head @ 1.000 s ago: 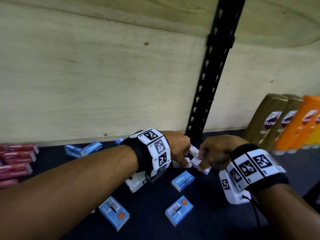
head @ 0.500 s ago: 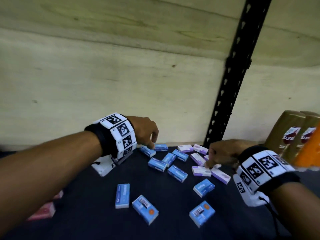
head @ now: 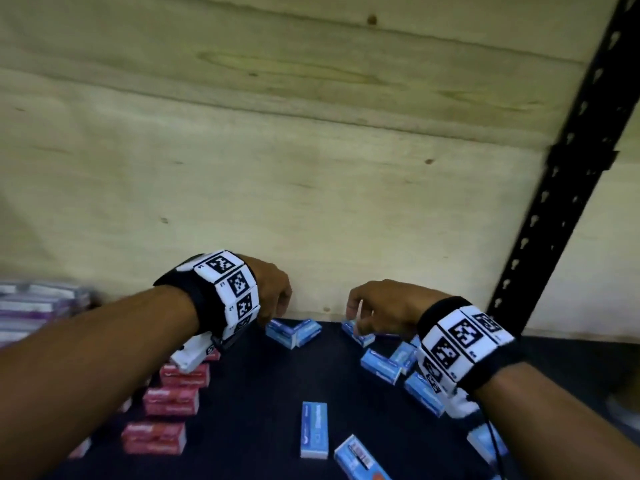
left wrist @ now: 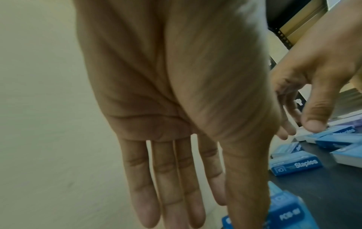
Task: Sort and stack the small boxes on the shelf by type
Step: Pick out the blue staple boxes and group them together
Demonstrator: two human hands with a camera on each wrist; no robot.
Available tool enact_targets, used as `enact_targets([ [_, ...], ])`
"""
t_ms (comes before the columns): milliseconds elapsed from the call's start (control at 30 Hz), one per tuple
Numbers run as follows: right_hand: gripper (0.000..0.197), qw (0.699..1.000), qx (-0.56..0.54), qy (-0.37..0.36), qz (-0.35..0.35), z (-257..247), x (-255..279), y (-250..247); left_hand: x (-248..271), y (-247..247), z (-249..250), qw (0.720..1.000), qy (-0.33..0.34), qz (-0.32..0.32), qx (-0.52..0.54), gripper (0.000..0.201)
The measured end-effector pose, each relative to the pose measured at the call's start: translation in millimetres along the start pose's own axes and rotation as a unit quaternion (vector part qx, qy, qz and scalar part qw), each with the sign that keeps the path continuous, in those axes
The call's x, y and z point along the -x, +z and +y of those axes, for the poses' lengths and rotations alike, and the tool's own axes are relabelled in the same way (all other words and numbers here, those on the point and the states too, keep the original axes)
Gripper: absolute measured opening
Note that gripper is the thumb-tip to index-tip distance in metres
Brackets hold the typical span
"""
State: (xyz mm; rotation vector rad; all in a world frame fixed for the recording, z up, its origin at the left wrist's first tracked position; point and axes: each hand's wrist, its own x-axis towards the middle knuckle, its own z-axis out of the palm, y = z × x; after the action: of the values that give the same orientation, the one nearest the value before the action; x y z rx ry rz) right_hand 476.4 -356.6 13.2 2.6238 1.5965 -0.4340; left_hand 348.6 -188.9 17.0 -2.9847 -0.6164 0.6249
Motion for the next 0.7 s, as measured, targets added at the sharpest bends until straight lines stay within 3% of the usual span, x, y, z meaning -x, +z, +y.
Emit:
enact_targets([
  [100,0.030,0.999,0.027,-0.031,-0.016,-18.8,-20.2,0.1,-2.0,2.0,-2.6,0.999,0.007,-0.032,0.001,0.039],
  [333,0.052,0.989,0.089,-0.097,-0.062,-44.5,-45.5,7.7,-12.6,10.8,-15.9,0.998,0.004,-0.008,0.060,0.023],
  [433,0.045,0.988,0.106,-0.093,-0.062,-45.1,-51.9,10.1,-14.0,18.5,-24.2,0.999,-0.011,0.040,0.011,0.028],
  [533,0.036,0.992,0.091,-0.071,-0.046,-42.3,-53.8,12.3,-19.3,22.4,-29.3,0.999,-0.022,0.038,0.000,0.028],
  [633,0.035,0.996,0.066,-0.054,-0.023,-38.3,-54.5,13.6,-22.8,24.4,-29.1,0.999,-0.026,0.042,0.003,0.007],
  [700,0.034,0.998,0.050,-0.047,-0.010,-36.8,-54.2,13.4,-27.5,28.7,-30.8,0.998,-0.029,0.060,-0.008,0.029],
])
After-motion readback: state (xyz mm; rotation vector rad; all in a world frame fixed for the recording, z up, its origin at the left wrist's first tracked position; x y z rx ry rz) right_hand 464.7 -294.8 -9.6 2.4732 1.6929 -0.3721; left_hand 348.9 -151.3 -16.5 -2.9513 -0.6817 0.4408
